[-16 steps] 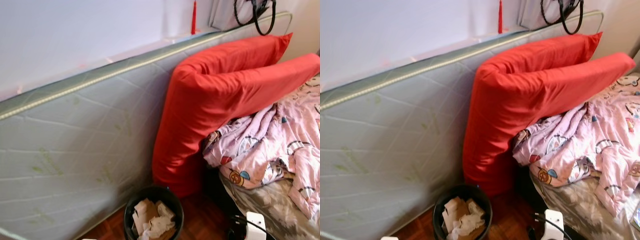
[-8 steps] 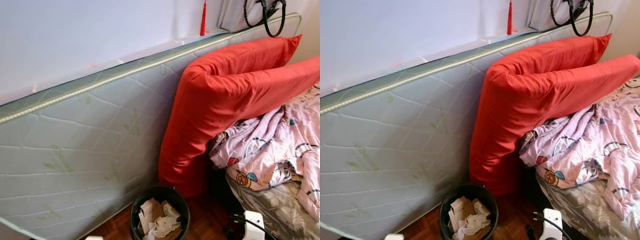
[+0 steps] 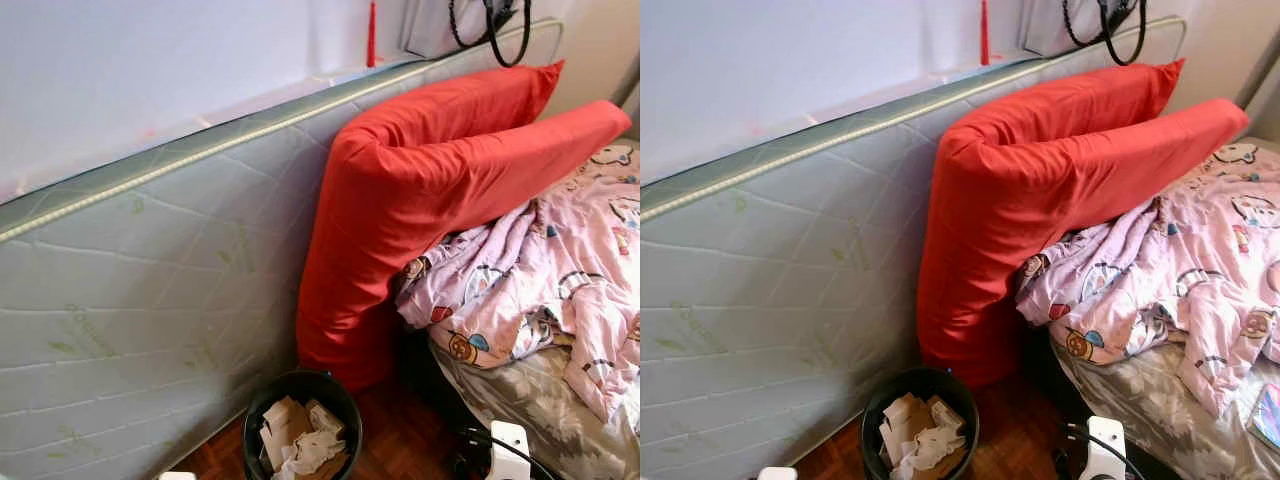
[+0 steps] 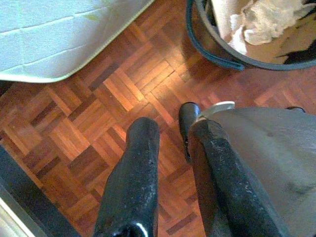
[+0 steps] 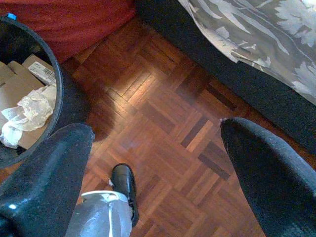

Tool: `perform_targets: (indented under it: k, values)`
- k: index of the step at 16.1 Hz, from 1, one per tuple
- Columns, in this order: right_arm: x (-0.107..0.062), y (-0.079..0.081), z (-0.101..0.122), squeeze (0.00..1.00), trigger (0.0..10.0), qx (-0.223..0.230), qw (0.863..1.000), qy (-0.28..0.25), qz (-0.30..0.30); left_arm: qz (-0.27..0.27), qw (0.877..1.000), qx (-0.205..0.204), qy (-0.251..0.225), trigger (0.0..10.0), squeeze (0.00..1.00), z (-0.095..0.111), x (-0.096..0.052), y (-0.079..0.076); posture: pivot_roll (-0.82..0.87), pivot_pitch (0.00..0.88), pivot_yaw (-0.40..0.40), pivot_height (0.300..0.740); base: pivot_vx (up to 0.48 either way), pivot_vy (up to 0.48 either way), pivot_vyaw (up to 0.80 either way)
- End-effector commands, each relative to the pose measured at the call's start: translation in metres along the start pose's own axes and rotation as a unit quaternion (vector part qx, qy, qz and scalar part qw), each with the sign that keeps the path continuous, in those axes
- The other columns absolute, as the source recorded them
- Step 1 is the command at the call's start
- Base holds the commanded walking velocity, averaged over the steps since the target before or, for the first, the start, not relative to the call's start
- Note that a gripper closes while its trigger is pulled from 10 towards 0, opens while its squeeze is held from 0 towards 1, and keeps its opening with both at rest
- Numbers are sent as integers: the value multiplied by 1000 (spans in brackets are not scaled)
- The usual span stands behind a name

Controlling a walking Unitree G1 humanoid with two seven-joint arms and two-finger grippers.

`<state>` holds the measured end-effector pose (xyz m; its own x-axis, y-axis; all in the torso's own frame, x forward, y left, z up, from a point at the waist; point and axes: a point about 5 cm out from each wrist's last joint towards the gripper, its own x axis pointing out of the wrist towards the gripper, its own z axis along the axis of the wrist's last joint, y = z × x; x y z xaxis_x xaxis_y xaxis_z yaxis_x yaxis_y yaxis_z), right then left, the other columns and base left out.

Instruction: Clean up the room

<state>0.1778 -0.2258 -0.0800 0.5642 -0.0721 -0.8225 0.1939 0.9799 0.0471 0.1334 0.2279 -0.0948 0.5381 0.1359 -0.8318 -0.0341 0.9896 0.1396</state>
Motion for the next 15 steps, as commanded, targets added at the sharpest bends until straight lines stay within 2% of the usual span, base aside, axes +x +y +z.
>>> perform_targets:
  k: [1,5,7,15]
  values:
    - [0,0,0,0,10000,-4,1000,2,1,-2,1000,-1,10,10000,0,-8,-2,1,118,0,-18,740,0,0,-669]
    - [0,0,0,0,10000,-4,1000,3,2,-8,1000,8,9,10000,0,-9,-2,-10,120,0,-19,740,0,0,-666]
    - [0,0,0,0,10000,-4,1000,3,2,-9,1000,9,9,10000,0,-9,-2,-11,120,0,-19,740,0,-480,-663]
    - [0,0,1,0,10000,-6,1000,3,3,-6,1000,-6,2,10000,0,-2,0,-9,119,0,-21,740,0,0,-663]
